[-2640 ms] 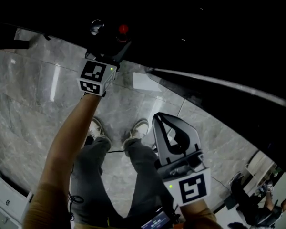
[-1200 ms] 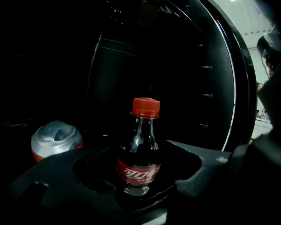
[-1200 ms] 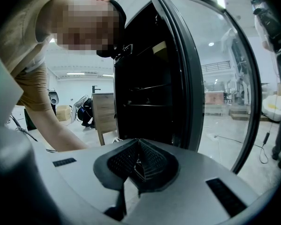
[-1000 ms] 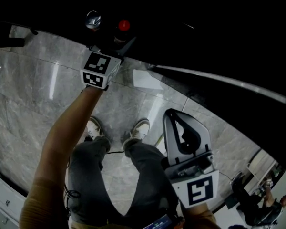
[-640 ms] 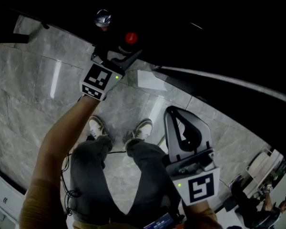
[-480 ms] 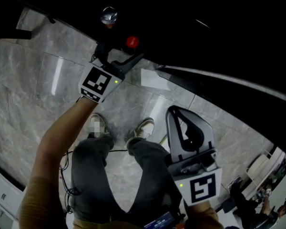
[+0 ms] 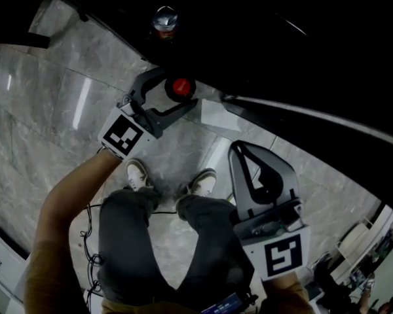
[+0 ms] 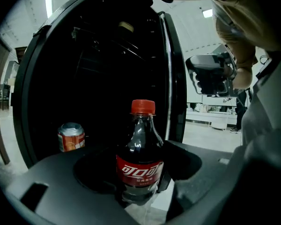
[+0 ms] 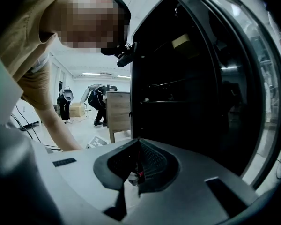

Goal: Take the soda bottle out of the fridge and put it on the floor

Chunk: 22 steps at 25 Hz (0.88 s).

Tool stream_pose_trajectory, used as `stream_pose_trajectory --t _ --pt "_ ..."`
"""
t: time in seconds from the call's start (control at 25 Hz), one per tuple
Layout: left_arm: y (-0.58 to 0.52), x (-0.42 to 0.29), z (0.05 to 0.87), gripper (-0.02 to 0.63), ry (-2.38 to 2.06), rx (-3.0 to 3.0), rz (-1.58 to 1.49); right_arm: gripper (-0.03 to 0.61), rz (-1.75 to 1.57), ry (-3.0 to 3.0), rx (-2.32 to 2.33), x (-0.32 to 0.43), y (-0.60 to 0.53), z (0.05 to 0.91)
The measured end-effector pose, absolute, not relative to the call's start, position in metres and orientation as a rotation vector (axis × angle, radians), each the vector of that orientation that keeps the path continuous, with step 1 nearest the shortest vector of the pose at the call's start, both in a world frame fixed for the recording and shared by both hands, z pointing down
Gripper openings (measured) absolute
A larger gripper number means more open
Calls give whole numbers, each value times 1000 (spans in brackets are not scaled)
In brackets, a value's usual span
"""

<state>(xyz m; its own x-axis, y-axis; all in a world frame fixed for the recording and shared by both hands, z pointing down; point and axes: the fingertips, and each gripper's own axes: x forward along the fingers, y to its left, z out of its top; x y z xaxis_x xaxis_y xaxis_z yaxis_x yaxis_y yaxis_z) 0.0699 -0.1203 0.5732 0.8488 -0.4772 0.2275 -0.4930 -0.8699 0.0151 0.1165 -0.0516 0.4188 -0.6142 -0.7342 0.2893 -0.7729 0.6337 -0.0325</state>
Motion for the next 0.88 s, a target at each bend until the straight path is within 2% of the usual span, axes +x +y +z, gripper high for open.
stream_pose_trajectory --t 0.88 --pt "-96 1 716 302 -730 2907 333 2 120 -2780 1033 37 -95 533"
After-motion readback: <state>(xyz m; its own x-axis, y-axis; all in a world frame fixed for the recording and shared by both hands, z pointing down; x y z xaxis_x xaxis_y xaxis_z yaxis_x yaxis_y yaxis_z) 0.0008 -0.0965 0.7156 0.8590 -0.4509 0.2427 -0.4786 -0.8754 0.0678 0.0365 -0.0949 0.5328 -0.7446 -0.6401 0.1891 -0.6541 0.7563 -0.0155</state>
